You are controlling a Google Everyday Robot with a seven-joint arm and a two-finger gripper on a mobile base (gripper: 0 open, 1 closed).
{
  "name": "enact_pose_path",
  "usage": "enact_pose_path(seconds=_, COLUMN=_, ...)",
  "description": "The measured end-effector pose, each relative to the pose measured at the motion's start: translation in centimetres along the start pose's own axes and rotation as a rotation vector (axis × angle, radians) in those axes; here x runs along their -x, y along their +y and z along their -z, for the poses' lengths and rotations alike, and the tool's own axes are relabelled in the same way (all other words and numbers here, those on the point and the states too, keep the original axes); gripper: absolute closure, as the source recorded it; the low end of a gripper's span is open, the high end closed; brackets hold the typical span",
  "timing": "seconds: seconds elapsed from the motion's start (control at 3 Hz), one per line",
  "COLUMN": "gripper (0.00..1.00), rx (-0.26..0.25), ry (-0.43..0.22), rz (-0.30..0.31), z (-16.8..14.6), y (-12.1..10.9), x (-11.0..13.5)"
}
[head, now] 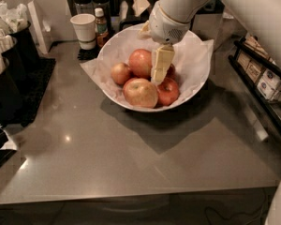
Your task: Pick apple from white bowl
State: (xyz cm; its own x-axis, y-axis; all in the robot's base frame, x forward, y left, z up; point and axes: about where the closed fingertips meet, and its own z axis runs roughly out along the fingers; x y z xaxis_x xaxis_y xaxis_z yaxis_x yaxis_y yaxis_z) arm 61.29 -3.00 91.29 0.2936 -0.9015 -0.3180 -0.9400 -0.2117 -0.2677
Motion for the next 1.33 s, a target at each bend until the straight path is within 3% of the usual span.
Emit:
enact_pose_path(seconds=0.67, gripper=0.53, rx=0.046, ry=-0.027, rz=0.007, z=-2.1, y=1.7, x=-0.6)
enact_pose_path(seconds=1.33, gripper=0.98, rx=0.05, ry=-0.044, rz=-0.025, z=-1.7, y=2.5, x=-1.1)
